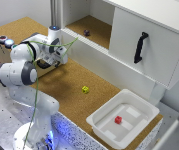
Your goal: Push the drawer
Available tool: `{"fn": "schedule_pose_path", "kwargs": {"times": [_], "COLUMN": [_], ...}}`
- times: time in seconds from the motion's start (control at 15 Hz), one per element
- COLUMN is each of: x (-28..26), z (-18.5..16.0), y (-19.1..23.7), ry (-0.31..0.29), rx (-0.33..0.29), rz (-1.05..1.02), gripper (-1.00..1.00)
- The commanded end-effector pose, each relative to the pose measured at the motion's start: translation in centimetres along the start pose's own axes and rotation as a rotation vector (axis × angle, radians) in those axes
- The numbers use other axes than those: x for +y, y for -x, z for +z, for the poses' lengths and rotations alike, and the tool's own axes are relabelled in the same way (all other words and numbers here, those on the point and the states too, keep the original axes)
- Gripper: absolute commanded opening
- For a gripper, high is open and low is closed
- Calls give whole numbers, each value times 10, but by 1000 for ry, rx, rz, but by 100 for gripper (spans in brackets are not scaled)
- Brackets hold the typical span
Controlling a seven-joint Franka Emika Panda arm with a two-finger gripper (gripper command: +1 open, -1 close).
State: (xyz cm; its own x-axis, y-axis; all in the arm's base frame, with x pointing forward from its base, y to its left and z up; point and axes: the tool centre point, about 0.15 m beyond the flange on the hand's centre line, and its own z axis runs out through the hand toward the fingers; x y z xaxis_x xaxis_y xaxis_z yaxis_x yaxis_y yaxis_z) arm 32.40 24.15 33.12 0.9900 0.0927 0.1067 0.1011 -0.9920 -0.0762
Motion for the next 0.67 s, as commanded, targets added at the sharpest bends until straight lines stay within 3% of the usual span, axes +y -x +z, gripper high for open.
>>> {"fn": "schedule_pose_path", "kwargs": {"times": [0.0,0.6], "x": [-46,-102], "z": [11,20], "y": [-12,-20], "ry": [30,-16], "rx": [-46,-36], "rz": [20,-14], "gripper": [-100,-100]}}
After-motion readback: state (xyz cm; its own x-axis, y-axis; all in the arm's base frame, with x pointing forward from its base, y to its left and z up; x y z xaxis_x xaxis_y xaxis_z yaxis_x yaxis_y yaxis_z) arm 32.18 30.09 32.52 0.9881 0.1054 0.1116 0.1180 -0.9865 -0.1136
